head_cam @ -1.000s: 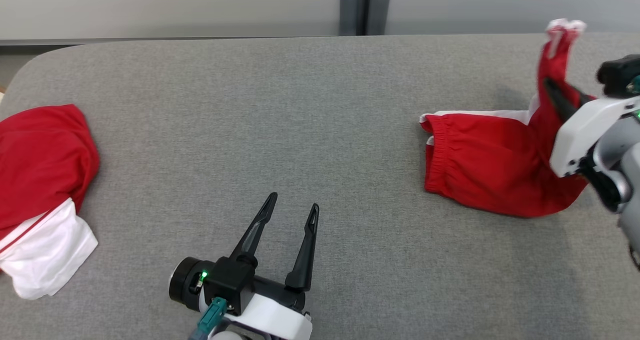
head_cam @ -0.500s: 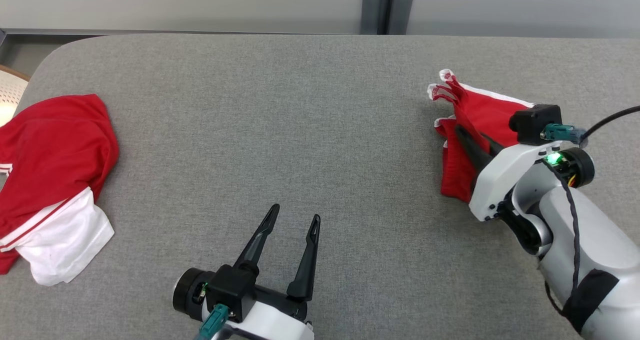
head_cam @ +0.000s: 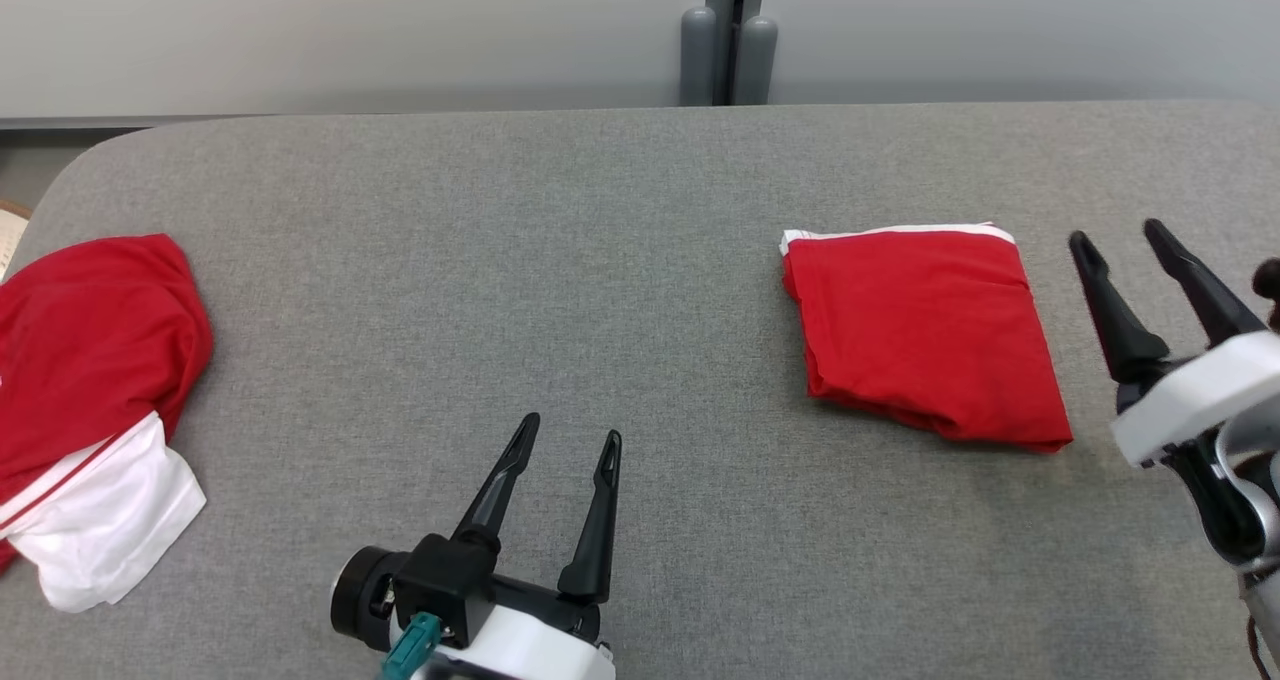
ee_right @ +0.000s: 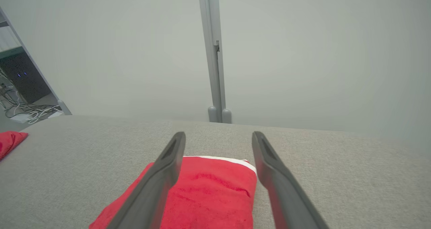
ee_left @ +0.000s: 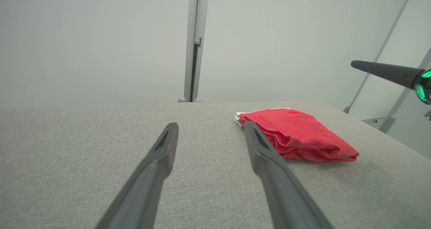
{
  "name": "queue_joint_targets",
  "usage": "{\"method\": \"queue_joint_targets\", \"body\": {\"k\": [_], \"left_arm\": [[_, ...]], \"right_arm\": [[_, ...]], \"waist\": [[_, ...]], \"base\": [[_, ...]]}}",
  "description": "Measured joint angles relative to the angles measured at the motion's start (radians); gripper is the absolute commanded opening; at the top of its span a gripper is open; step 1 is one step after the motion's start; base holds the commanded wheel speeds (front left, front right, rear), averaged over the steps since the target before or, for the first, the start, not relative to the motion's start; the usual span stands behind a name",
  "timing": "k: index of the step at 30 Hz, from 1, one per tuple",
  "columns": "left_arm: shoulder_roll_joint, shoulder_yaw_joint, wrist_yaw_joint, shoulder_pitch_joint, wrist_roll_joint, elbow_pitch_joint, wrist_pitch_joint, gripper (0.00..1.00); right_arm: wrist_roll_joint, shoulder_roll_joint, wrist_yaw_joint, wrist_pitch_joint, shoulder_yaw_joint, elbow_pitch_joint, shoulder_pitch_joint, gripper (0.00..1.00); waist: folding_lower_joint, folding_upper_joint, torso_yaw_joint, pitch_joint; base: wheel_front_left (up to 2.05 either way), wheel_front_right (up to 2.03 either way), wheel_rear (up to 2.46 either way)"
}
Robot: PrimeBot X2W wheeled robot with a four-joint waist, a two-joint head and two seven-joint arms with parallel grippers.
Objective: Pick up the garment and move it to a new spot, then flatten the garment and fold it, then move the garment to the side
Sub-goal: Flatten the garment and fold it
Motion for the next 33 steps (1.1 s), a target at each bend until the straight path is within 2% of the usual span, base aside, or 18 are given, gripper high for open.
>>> {"method": "queue_joint_targets", "body": {"k": [3, 7, 10, 14, 22, 28, 33], "left_arm": [[-0.001, 0.025, 0.012, 0.017, 0.000, -0.027, 0.000, 1.00], [-0.001, 0.079, 0.036, 0.056, 0.000, -0.076, 0.000, 1.00], [-0.001, 0.119, 0.055, 0.096, 0.010, -0.113, 0.000, 1.00], [0.000, 0.165, 0.063, 0.152, 0.067, -0.140, 0.000, 1.00], [0.000, 0.208, 0.070, 0.234, 0.122, -0.172, 0.000, 1.00], [0.000, 0.226, 0.124, 0.261, 0.152, -0.145, 0.000, 1.00], [0.000, 0.233, 0.122, 0.269, 0.163, -0.116, 0.000, 1.00]], "right_arm": [[-0.068, -0.026, -0.001, -0.088, -0.037, -0.018, 0.108, 1.00], [-0.115, -0.005, 0.000, -0.211, -0.036, -0.015, 0.207, 1.00], [-0.165, 0.032, 0.000, -0.258, -0.050, -0.003, 0.262, 1.00], [-0.227, 0.117, 0.000, -0.266, -0.111, -0.057, 0.322, 1.00], [-0.359, 0.226, 0.000, -0.269, -0.214, -0.192, 0.457, 1.00], [-0.400, 0.253, 0.000, -0.269, -0.225, -0.192, 0.493, 1.00], [-0.410, 0.268, 0.000, -0.269, -0.221, -0.176, 0.515, 1.00]], "waist": [[0.0000, 0.0001, -0.014, -0.020], [0.0000, 0.0000, -0.030, -0.044], [0.0000, 0.0000, -0.040, -0.065], [0.0000, 0.0000, -0.051, -0.095], [0.0000, 0.0000, -0.050, -0.152], [0.0000, 0.0000, -0.042, -0.177], [0.0000, 0.0000, -0.040, -0.192]], "base": [[0.00, 0.00, 0.00], [0.00, 0.00, 0.00], [0.00, 0.00, 0.00], [0.00, 0.00, 0.00], [0.00, 0.00, 0.00], [0.00, 0.00, 0.00], [0.00, 0.00, 0.00]]}}
